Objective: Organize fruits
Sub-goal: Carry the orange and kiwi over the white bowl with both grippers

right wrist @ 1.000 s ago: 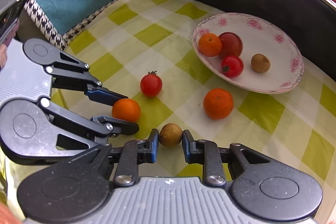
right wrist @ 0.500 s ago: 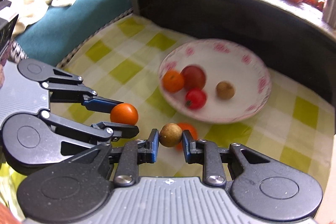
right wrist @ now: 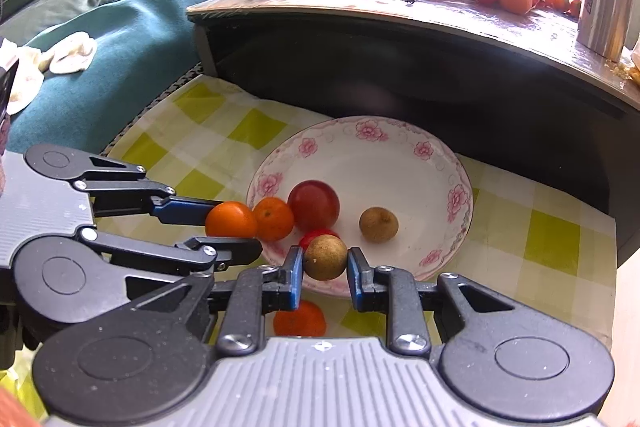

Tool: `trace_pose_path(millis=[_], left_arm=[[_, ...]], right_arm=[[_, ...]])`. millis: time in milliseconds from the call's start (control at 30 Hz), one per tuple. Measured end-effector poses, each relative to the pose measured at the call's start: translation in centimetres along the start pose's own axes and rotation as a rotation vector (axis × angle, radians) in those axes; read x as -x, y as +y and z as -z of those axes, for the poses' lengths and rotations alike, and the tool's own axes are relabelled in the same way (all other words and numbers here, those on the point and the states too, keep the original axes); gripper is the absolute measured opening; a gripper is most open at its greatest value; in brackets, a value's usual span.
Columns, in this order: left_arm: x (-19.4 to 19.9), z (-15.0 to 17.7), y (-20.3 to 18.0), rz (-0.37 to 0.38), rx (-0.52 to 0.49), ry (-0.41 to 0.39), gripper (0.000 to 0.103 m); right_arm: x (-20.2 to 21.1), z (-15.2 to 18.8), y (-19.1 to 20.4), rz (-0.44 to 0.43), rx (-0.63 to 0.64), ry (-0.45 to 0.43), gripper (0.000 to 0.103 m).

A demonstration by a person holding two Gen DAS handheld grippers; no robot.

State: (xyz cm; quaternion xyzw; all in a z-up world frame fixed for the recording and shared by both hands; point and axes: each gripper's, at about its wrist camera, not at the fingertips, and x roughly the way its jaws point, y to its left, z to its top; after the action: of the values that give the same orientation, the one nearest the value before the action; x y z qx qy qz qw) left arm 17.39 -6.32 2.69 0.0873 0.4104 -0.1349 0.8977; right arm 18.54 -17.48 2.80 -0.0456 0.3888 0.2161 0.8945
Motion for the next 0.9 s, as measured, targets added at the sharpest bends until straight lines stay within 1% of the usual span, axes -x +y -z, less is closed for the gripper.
trace_pose_path(millis=[400, 900], left_arm=[[-0.7, -0.6, 0.2, -0.014, -0.002, -0.004, 0.038], [-1.8, -0.9, 0.3, -0.028, -0.007, -0.005, 0.038]], right_arm=[[-0.7, -0.5, -0.6, 0.012, -0.035, -0.015, 0.028], [-1.8, -0.7, -1.4, 0.022, -0.064, -0.01, 0.028]])
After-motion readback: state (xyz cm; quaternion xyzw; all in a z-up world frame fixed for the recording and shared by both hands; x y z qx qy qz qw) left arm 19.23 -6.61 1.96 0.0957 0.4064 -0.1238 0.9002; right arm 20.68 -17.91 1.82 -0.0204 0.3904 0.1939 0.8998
